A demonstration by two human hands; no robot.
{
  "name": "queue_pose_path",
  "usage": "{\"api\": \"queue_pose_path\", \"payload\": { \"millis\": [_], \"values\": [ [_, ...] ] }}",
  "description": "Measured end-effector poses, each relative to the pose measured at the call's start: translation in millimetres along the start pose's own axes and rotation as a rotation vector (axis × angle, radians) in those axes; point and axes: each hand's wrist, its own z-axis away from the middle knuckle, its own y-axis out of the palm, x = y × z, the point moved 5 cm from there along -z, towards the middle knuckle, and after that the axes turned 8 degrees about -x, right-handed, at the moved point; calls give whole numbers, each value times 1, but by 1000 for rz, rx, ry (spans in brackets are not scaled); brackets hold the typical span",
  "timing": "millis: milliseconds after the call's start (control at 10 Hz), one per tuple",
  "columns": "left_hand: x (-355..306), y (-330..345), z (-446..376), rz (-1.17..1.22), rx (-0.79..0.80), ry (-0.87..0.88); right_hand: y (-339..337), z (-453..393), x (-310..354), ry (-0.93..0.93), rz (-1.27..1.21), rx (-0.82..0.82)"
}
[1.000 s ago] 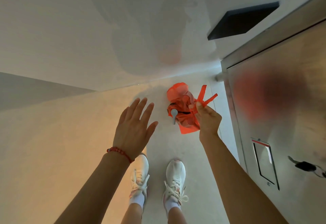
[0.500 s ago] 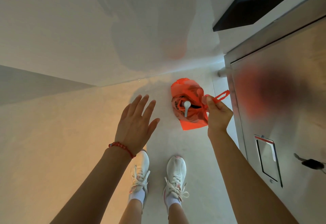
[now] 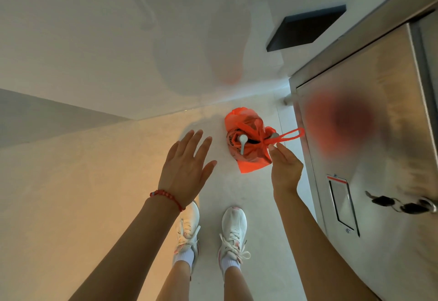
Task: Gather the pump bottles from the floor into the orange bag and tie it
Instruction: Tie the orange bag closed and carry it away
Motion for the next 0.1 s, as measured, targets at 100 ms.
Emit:
{"api": "queue_pose_path", "payload": {
  "millis": [100],
  "values": [
    [-11, -15, 7, -2, 4, 9, -11, 24, 19, -105, 109, 60]
  ]
}}
